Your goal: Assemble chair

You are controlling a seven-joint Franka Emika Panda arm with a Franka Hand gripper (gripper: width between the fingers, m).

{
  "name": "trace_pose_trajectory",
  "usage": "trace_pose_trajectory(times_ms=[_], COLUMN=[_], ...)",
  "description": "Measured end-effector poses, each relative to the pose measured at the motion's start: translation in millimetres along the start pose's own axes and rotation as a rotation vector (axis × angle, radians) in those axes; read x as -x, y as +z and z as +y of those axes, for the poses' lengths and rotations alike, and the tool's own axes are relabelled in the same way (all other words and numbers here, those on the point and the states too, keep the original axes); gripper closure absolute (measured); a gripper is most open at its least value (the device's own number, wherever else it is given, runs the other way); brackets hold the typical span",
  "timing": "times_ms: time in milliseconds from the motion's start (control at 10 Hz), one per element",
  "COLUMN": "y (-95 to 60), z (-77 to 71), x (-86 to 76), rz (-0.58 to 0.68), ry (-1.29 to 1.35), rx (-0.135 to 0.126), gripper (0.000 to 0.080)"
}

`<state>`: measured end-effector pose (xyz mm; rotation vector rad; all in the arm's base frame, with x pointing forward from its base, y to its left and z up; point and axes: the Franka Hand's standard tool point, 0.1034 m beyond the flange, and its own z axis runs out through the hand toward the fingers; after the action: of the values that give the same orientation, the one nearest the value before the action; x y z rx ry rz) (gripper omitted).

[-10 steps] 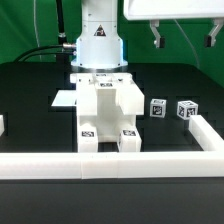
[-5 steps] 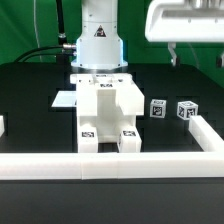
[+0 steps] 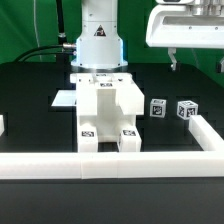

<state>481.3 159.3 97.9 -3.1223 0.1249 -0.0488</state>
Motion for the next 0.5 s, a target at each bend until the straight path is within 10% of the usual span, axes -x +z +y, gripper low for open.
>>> trace_pose_trajectory(times_ms=[500], y=[9.4], z=[2.5], x=[-8.6], rz=[-0.080], ry=[-0.076], rx=[-0.038], gripper=[0.0151])
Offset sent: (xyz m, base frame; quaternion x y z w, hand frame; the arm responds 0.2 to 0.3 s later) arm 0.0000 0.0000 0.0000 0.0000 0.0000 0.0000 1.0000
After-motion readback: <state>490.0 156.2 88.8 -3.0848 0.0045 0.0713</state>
